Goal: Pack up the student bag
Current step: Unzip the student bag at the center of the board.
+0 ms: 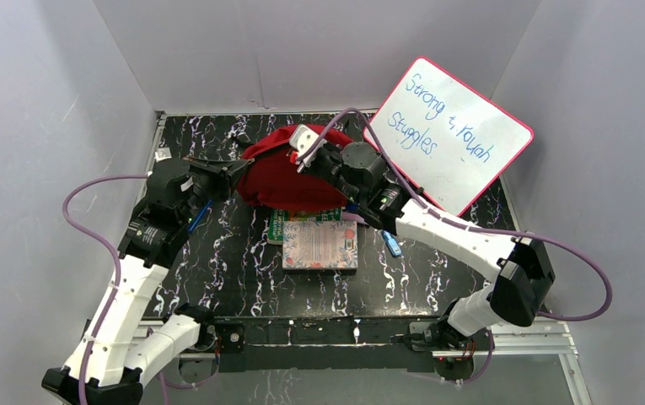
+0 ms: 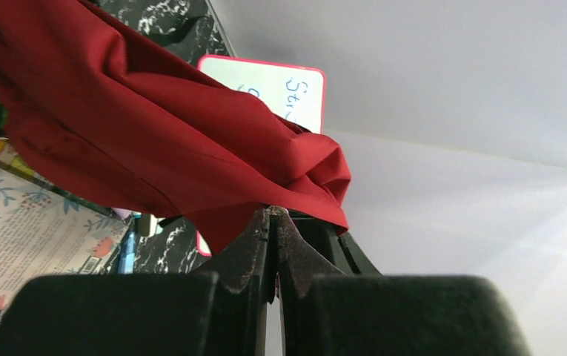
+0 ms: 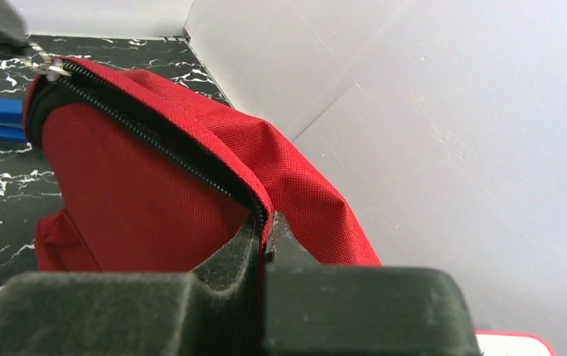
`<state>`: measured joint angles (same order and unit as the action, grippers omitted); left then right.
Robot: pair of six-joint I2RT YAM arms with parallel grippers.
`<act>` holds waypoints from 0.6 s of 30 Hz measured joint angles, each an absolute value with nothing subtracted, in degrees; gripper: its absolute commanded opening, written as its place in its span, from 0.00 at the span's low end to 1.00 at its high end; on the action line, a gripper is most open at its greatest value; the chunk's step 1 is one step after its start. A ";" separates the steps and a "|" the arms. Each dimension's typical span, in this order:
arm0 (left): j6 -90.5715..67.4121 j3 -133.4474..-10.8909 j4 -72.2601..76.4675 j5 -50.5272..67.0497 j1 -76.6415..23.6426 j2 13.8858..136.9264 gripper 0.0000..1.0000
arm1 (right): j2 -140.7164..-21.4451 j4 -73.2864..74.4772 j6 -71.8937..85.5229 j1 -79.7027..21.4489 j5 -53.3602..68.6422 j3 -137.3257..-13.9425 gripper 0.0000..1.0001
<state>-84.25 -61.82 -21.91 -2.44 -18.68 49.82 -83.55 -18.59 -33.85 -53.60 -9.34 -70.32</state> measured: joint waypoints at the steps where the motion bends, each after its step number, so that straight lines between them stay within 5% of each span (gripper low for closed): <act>1: -84.25 -61.82 -22.59 -2.94 -18.74 49.58 0.00 | -83.50 -18.61 -32.82 -53.21 -9.28 -70.32 0.00; 18: -84.25 -52.73 -18.26 -8.08 -19.00 50.02 0.00 | -83.26 -11.77 -15.66 -43.68 -9.85 -72.93 0.00</act>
<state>-84.25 -52.73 -18.26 -8.08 -19.00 50.02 -83.26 -11.77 -15.66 -43.68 -9.85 -72.93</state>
